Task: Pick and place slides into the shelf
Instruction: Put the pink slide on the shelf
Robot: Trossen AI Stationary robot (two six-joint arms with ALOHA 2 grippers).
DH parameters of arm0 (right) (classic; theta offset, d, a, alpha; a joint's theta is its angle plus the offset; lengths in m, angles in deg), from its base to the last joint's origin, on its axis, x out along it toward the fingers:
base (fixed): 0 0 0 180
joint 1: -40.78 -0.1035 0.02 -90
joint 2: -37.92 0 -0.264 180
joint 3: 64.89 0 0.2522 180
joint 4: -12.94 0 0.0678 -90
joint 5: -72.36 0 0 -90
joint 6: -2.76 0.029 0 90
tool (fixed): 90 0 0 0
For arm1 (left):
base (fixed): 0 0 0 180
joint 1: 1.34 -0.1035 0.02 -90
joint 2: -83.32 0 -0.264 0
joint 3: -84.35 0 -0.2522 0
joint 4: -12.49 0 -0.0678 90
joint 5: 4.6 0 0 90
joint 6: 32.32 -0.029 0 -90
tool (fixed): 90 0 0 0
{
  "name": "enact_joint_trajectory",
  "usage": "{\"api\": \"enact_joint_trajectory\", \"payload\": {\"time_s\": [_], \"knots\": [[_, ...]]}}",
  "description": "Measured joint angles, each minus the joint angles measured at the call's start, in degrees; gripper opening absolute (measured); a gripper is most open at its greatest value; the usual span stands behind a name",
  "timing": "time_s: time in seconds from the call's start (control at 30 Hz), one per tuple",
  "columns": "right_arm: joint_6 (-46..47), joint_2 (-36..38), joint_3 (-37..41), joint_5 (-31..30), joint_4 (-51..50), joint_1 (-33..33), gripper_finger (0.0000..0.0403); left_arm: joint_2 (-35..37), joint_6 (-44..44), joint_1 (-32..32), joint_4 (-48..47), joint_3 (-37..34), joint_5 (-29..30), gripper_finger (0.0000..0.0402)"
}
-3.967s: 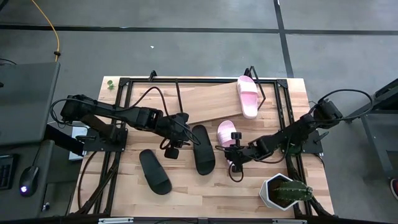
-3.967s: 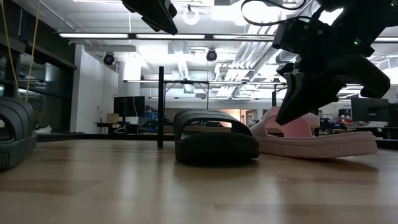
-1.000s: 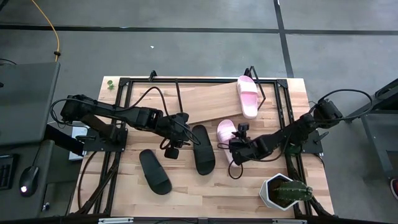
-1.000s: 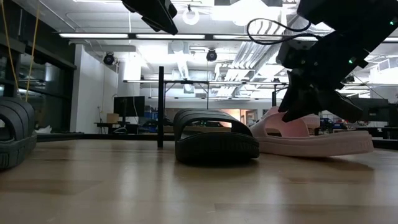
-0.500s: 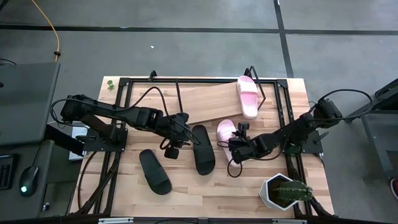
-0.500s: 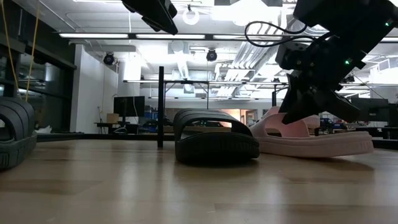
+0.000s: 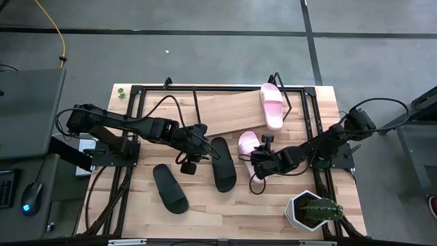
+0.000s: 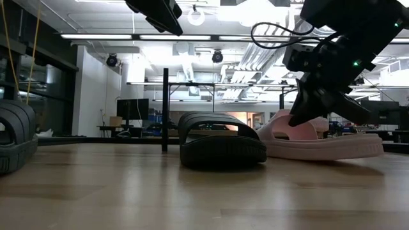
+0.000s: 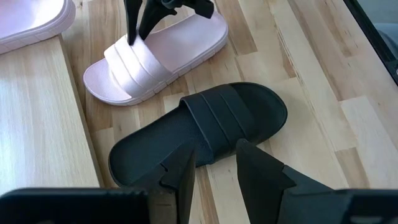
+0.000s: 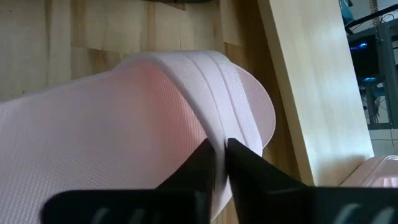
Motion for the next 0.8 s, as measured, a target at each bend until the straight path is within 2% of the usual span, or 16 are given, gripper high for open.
{"api": "enact_joint_trajectory", "payload": {"time_s": [0.07,0.63,0.8], "knots": [[0.3,0.0,0.0,0.0,0.0,0.0,0.0006,0.0,0.0,0.0,0.0,0.0,0.0,0.0101],[1.4,0.0,0.0,0.4,-0.1,-0.2,0.0002,0.0,-0.3,0.0,0.0,0.0,0.0,0.0101],[1.4,-0.1,-2.7,1.7,-3.7,-0.8,0.0001,0.0,-0.4,0.0,0.0,0.0,0.0,0.0101]]}}
